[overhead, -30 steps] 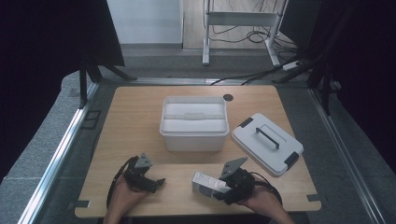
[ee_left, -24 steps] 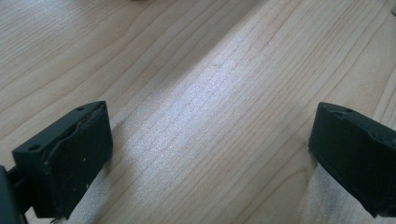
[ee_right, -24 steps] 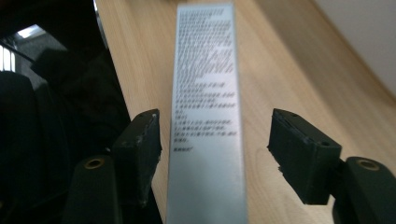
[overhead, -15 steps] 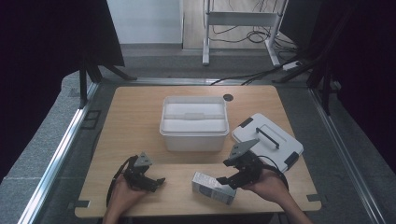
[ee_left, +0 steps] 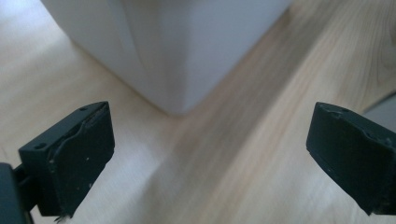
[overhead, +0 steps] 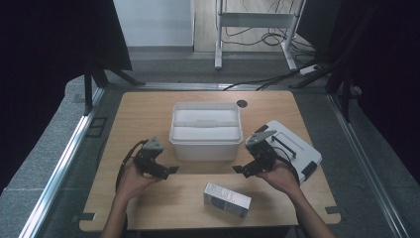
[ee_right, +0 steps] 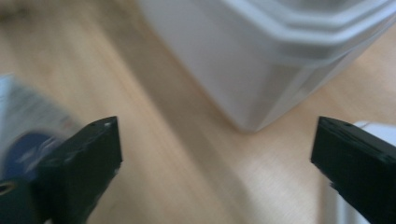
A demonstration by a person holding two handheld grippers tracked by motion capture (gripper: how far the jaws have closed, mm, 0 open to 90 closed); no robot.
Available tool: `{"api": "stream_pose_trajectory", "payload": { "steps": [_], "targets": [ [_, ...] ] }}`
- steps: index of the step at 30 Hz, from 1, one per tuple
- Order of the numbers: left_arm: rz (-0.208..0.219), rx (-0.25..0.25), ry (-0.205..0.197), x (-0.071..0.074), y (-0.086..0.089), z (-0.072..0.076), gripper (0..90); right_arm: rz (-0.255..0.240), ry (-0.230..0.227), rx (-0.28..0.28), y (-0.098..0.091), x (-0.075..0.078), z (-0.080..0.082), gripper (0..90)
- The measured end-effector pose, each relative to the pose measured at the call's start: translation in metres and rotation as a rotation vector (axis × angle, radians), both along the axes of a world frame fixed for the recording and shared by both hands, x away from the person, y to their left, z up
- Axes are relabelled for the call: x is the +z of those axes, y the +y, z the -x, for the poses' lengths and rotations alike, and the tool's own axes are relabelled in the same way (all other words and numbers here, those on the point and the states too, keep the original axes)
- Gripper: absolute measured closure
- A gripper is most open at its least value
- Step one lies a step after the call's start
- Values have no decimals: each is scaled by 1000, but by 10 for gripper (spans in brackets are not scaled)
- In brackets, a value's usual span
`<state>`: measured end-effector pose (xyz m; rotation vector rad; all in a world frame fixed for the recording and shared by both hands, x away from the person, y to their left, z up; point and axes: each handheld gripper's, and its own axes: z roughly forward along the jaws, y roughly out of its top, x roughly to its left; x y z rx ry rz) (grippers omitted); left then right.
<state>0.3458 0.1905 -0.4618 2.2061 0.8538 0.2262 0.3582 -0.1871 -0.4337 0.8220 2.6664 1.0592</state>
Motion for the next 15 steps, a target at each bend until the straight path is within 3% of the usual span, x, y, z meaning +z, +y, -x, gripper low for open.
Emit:
{"api": "stream_pose_trajectory", "payload": {
  "steps": [8,11,15],
  "targets": [
    [-20,-17,-7,13,-8,-32,40,-15,-30,-23,14,-5,-33,13],
    [-18,-26,-12,15,-13,-38,51,-27,-24,-24,19,-6,-37,36],
    [-9,-50,-17,16,-20,-39,38,-6,-33,-33,23,-7,-39,33]
  ]
}}
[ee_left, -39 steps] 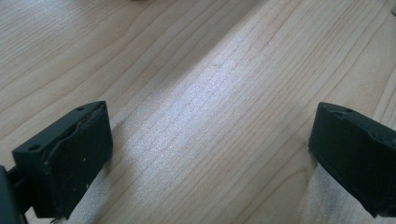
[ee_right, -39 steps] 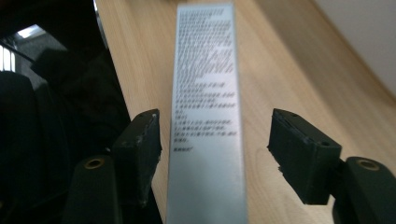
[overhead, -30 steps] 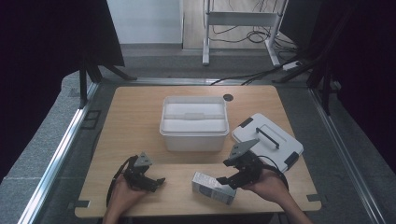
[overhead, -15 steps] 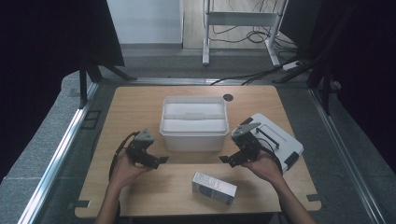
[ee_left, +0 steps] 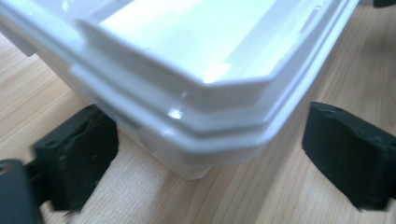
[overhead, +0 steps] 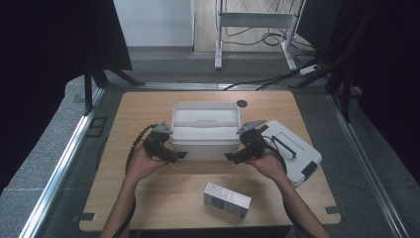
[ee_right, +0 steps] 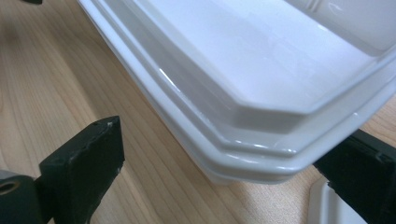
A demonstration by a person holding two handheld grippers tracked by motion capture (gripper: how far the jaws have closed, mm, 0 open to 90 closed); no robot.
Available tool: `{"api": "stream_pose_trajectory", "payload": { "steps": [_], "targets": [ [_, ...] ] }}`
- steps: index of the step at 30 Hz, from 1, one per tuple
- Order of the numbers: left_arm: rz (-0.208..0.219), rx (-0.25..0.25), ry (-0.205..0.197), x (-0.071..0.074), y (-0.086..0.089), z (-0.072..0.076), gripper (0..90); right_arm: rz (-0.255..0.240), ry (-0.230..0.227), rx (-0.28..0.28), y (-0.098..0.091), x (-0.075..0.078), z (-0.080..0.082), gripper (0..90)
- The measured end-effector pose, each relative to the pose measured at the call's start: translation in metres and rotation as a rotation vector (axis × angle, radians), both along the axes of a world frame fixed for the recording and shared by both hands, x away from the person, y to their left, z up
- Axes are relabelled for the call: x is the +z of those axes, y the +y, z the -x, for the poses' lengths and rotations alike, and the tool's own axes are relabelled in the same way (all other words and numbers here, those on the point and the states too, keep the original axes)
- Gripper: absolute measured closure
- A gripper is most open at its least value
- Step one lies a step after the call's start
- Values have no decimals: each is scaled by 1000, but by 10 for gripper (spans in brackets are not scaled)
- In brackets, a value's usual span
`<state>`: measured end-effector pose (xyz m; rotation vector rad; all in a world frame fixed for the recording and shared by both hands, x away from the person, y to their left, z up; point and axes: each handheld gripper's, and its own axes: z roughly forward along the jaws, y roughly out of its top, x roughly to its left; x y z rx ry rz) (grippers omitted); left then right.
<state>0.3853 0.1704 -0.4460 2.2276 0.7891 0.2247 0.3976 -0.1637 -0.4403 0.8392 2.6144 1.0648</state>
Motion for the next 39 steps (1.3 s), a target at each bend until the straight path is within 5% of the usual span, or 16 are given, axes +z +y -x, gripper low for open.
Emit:
{"api": "stream_pose_trajectory", "payload": {
  "steps": [1,8,25,34,39],
  "targets": [
    [-31,-2,-17,0,-4,3,35,0,-2,-3,0,0,0,43],
    [-25,-48,-18,0,-5,20,34,-18,0,8,-10,1,10,86],
    [-59,-99,-3,3,-12,70,0,-43,15,69,-24,2,66,78],
    [-105,-130,15,8,0,66,6,-12,17,64,-32,-3,66,63],
    [-140,-142,27,17,21,62,15,13,47,14,-51,-27,71,31]
  ]
}}
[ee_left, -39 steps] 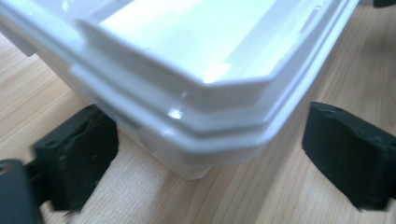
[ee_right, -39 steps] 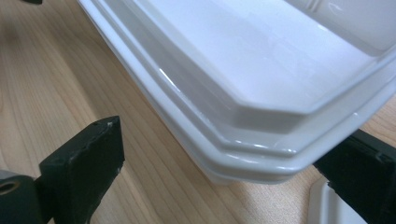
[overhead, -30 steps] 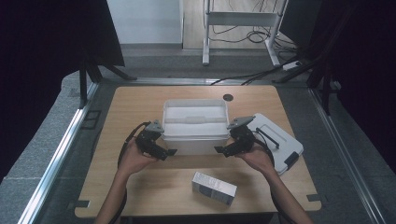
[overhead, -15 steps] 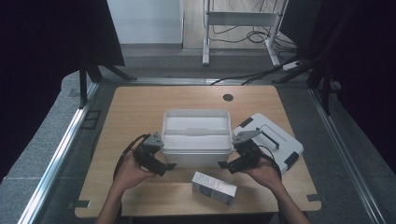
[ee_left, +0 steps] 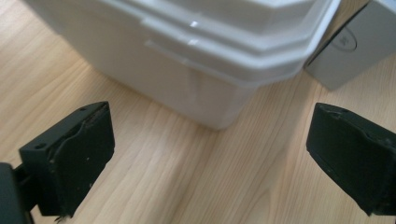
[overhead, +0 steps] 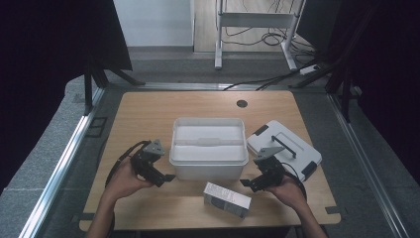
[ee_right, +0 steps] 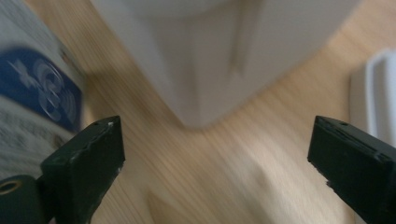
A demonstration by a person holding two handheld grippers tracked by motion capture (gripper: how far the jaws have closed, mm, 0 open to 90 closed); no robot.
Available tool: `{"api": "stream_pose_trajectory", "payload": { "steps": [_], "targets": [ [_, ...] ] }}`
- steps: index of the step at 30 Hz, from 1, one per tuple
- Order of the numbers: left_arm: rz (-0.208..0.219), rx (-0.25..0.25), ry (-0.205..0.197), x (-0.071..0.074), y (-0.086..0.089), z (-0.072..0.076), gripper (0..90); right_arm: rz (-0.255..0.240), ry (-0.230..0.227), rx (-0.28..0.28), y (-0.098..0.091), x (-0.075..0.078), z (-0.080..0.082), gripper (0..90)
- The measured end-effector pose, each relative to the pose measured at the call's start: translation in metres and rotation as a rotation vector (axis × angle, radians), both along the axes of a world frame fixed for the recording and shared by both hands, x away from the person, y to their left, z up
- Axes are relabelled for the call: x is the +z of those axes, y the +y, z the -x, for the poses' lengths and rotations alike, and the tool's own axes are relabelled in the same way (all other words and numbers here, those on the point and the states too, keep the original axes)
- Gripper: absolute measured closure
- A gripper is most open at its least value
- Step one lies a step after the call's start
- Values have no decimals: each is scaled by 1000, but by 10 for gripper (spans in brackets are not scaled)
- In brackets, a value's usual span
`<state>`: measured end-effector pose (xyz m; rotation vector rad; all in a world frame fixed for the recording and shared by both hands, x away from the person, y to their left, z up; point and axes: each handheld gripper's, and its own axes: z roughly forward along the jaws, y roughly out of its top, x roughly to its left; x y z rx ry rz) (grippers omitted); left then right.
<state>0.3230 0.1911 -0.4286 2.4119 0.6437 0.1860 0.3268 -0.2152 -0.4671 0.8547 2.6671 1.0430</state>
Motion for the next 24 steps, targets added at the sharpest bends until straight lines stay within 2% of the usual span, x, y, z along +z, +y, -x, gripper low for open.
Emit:
{"api": "stream_pose_trajectory", "payload": {
  "steps": [1,2,6,7,8,10,11,12,14,15,17,19,20,21,22,24],
  "targets": [
    [0,0,0,0,0,0,18,0,0,0,0,0,0,31],
    [-12,-5,-1,6,5,-1,29,22,0,-16,-6,-8,3,27],
    [-65,-32,-6,22,16,-8,52,29,5,-45,-16,-22,7,26],
    [-65,-32,-6,22,16,-8,59,29,5,-45,-16,-22,7,26],
    [-90,-41,-8,31,19,-12,63,28,8,-53,-20,-29,10,28],
    [-113,-66,-5,42,20,-18,65,31,7,-62,-23,-35,12,34],
    [-113,-66,-5,42,20,-18,69,30,5,-62,-24,-39,13,43],
    [-136,-79,-9,52,19,-23,76,30,7,-65,-25,-42,13,38],
    [-159,-98,-11,63,16,-28,92,22,-28,-74,-26,-46,15,31],
    [-159,-98,-11,63,16,-28,98,20,-36,-73,-26,-46,16,31],
    [-194,-129,-19,80,7,-39,126,21,-54,-75,-25,-48,17,17],
    [-204,-136,-19,83,5,-42,149,14,-59,-75,-25,-49,17,6],
    [-240,-158,-14,91,-5,-49,165,3,-65,-76,-26,-51,18,0],
    [-240,-158,-14,91,-5,-49,178,3,-65,-76,-26,-51,18,0],
    [-269,-189,-14,95,-15,-55,207,4,-68,-76,-26,-51,18,0],
    [-287,-217,-11,99,-30,-62,222,4,-68,-76,-26,-51,18,0]
  ]
}}
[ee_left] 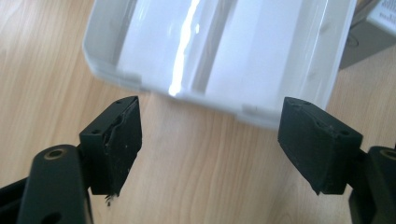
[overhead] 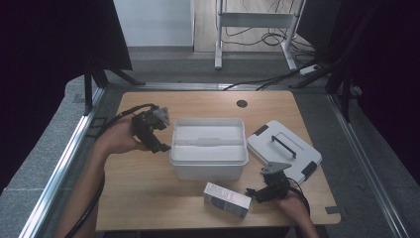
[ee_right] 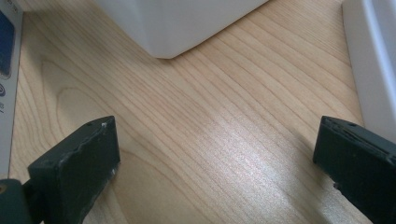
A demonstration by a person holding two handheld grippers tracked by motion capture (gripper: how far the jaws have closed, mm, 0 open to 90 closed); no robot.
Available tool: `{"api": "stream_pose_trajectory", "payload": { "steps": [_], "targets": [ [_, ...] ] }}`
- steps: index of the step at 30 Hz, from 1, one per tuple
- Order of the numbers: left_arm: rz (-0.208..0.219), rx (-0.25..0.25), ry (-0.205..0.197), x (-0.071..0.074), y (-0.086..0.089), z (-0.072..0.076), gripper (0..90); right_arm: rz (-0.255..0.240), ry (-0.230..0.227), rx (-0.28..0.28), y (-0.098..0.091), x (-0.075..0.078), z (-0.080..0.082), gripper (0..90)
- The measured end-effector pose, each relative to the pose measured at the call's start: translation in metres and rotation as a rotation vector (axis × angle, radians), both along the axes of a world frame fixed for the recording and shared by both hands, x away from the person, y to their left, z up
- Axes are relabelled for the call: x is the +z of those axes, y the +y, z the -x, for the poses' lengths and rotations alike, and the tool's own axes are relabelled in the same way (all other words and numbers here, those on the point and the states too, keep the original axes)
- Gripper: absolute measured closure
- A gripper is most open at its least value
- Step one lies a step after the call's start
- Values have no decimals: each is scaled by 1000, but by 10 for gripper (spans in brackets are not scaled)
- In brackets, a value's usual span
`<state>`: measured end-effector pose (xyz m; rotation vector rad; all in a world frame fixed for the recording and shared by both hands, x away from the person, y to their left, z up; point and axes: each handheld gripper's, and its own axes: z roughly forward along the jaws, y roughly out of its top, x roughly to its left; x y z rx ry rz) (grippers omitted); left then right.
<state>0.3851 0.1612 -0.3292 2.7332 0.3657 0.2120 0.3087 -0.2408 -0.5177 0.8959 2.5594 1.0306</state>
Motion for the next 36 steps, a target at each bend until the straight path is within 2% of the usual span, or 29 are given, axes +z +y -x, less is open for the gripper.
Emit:
{"api": "stream_pose_trajectory", "payload": {
  "steps": [1,2,3,5,6,7,8,9,10,11,13,16,17,20,24,27,28,30,31,33,36],
  "targets": [
    [0,0,0,0,0,0,226,0,0,0,0,0,0,0],
    [-14,-30,8,2,-14,-5,234,0,0,0,0,0,0,0],
    [-14,-30,8,2,-14,-5,242,0,0,0,0,0,0,0],
    [-33,-55,5,3,-30,-10,275,-2,2,-4,0,0,0,0],
    [-61,-92,-5,4,-45,-14,302,-1,-1,-2,0,0,0,0],
    [-61,-92,-5,4,-45,-14,322,-1,-1,-2,0,0,0,0],
    [-89,-120,-11,4,-59,-16,335,-2,-2,-4,0,0,0,0],
    [-89,-120,-11,4,-59,-16,347,-2,-2,-4,0,0,0,0],
    [-103,-148,-9,2,-73,-19,364,-2,-2,-5,0,0,0,1],
    [-103,-148,-9,2,-73,-19,372,-2,-3,-5,0,0,0,1],
    [-128,-182,7,-2,-94,-24,403,-3,-3,-5,0,0,0,2],
    [-160,-196,27,-7,-111,-29,441,-3,-4,-5,0,0,0,3],
    [-160,-196,27,-7,-111,-29,452,-3,-4,-5,0,0,0,3],
    [-180,-202,52,-13,-126,-34,498,-3,-5,-6,0,0,0,5],
    [-208,-217,87,-22,-141,-40,601,-3,-6,-6,0,0,0,6],
    [-225,-215,102,-27,-144,-41,684,-3,-5,-7,0,0,0,7],
    [-241,-223,110,-31,-147,-42,700,-3,-5,-7,0,0,0,6],
    [-248,-228,119,-32,-147,-43,717,-3,-5,-7,0,0,0,6],
    [-256,-236,118,-35,-148,-43,783,-3,-5,-7,0,0,0,6],
    [-264,-242,104,-35,-149,-43,831,-4,-4,-7,0,0,0,6],
    [-269,-251,105,-34,-149,-45,881,-3,-5,-7,0,0,0,6]
  ]
}}
